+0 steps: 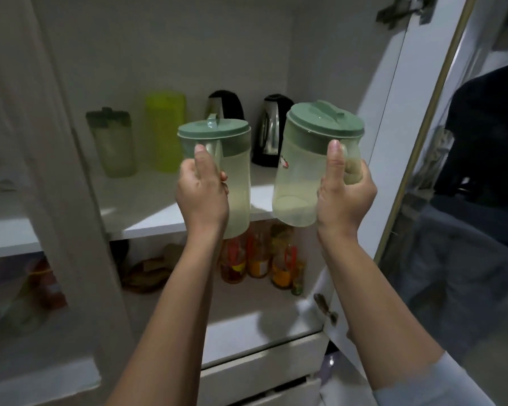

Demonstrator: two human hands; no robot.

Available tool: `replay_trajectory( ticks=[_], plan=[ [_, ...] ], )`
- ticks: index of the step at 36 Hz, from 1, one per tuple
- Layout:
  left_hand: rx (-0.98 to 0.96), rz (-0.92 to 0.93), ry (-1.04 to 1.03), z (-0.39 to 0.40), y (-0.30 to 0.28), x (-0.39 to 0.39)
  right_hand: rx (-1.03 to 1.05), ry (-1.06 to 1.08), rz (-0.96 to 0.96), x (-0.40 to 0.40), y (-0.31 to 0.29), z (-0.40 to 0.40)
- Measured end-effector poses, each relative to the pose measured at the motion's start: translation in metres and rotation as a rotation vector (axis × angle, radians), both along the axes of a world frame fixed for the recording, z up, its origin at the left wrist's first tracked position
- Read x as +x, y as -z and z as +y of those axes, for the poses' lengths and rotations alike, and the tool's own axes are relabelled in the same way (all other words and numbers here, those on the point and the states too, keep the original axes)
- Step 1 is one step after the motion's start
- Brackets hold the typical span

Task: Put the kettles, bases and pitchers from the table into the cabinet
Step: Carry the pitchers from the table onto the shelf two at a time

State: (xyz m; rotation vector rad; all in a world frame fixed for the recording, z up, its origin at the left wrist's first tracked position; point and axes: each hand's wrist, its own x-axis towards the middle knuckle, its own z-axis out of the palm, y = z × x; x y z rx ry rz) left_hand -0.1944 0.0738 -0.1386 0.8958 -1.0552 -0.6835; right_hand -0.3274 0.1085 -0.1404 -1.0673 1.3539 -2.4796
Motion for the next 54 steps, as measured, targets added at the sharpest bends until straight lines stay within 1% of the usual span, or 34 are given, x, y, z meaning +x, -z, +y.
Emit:
replay_trajectory(
  ticks=[5, 13, 19, 23, 28, 30, 35, 42, 49, 52, 54],
  plan=[
    [-0.036, -0.038, 0.046, -0.042, 0.0, -0.012, -0.037, 0.031, -0.038, -0.01, -0.001, -0.039],
    [-0.024, -0.069, 0.061, -0.098, 0.003, -0.039, 0.008, 0.02, -0.014, -0.033, -0.003, -0.098],
    [-0.024, -0.104, 0.035, -0.125, 0.006, -0.059, 0.044, -0.061, -0.007, -0.053, -0.003, -0.145],
    [-0.004, -0.103, -0.001, -0.146, 0.008, -0.074, 0.115, -0.127, 0.009, -0.069, -0.002, -0.178],
    [0.008, -0.098, -0.03, -0.171, 0.01, -0.094, 0.17, -0.148, 0.002, -0.089, -0.001, -0.21],
    [0.016, -0.088, -0.042, -0.179, 0.011, -0.101, 0.16, -0.158, 0.004, -0.097, 0.003, -0.22],
    [0.049, -0.078, -0.071, -0.198, 0.014, -0.116, 0.17, -0.191, -0.001, -0.115, 0.01, -0.24],
    [0.075, -0.119, -0.109, -0.216, 0.019, -0.123, 0.205, -0.214, 0.01, -0.126, 0.021, -0.255],
    [0.139, -0.116, -0.07, -0.217, 0.015, -0.119, 0.228, -0.217, 0.037, -0.125, 0.02, -0.254],
    [0.151, -0.103, -0.016, -0.211, 0.018, -0.115, 0.237, -0.206, 0.04, -0.124, 0.022, -0.252],
    [0.196, -0.097, 0.018, -0.208, 0.021, -0.111, 0.255, -0.191, 0.062, -0.123, 0.024, -0.248]
  ],
)
